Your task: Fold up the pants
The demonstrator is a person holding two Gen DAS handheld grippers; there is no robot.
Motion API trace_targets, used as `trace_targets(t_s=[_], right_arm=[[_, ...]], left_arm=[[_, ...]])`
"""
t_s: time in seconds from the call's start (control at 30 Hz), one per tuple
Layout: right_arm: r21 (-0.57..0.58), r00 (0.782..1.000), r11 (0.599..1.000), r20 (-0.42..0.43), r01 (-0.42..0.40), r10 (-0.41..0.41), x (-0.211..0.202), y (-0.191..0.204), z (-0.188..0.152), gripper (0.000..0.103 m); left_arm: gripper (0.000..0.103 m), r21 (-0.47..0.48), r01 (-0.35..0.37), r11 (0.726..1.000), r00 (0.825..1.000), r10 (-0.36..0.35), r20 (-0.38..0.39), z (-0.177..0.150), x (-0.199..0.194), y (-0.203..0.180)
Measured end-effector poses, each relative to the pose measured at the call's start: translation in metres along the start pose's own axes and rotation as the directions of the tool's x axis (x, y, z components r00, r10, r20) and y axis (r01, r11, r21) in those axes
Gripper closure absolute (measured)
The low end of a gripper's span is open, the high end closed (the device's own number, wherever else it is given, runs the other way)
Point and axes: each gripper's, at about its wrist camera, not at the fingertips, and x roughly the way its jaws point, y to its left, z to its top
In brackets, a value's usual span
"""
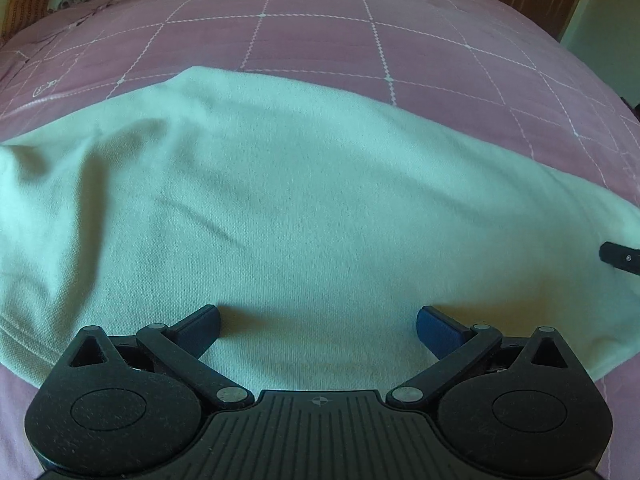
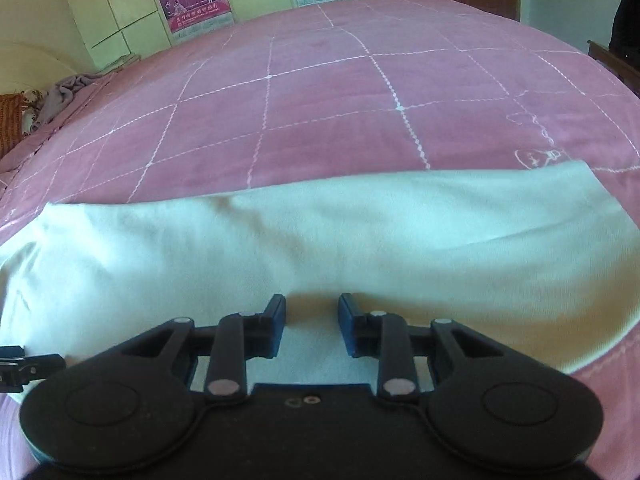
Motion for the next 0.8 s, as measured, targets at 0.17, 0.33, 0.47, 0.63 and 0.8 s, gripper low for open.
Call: trace_targets(t_s=[0.17,0.33,0.47,0.63,0.8], right_arm=[[-0.097,0.995,0.994,0.08,-0.059,0.067,-0.01,0.037,0.023,0.073],[-0.153,0.998,0.987,-0.003,-0.056,0.056,0.034,0.049,0.016,0.076],[-0.095,0.999,0.994,0.013,-0.048,0.049,0.048,0.045,0.039,0.077],[-0.094,0.999,0.995,-0.009,-0.038,0.038,0.063,0.043,0.054,0.077],[-0.088,0.996,0.992,0.018,-0.086,0.088,0.015,0.029,0.038,0.072]], left_arm=[[0.001,0.067,0.052,0.996,0.998,-0.055,0.033,0.016,0.005,-0.038],[0.0,0.078,0.005,0.997,0.999,-0.008,0.04,0.04,0.034,-0.06],[0.0,0.066,-0.021,0.998,0.999,0.018,0.046,0.068,0.053,-0.065],[0.0,0.004,-0.004,1.0,0.999,0.004,0.045,0.083,0.054,-0.057],[0.0,0.024,0.055,0.998,0.997,-0.056,0.054,0.053,0.024,-0.049]])
